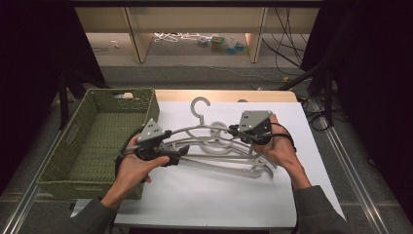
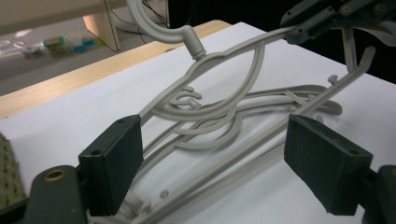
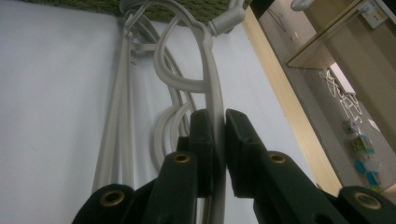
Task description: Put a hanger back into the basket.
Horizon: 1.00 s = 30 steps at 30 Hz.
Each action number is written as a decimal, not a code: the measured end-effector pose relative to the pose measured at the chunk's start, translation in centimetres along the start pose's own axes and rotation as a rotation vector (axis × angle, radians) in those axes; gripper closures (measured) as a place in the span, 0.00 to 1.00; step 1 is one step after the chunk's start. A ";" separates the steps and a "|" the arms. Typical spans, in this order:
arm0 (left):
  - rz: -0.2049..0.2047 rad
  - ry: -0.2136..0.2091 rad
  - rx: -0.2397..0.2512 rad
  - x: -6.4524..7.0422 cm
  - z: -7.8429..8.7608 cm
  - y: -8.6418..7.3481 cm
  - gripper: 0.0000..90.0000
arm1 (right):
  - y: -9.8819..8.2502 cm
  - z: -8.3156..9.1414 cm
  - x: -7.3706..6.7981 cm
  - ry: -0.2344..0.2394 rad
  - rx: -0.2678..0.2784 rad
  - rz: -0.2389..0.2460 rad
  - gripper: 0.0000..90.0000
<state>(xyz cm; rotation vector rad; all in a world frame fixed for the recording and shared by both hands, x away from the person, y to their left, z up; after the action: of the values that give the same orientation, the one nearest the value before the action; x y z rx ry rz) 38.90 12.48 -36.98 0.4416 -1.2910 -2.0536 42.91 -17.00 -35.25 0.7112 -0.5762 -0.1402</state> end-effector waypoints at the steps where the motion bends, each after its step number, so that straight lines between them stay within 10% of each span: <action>1: -0.024 0.009 -0.019 -0.3 -0.4 0.5 0.23 | 0.1 0.0 -0.1 -0.001 0.003 0.000 0.91; 17: -0.041 -0.028 -0.147 -2.5 -4.9 1.5 0.32 | 0.3 0.1 -0.2 0.003 0.011 0.004 0.91; 30: -0.159 -0.039 -0.245 -3.2 -7.5 1.9 0.52 | 0.2 0.0 -0.1 0.010 0.006 0.017 0.91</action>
<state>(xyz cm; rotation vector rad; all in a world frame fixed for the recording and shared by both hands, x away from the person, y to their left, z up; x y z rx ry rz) 46.38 9.16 -38.86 0.4041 -1.0368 -2.3290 42.75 -16.82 -35.14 0.7120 -0.5732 -0.1197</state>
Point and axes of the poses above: each handheld gripper's, and its own axes: z roughly backward along the jaws, y roughly out of its top, x roughly to its right, the point moved 1 cm from there along -z, roughly forward along the jaws, and after that the axes turned 3 degrees about -y, right-handed, at the moved point
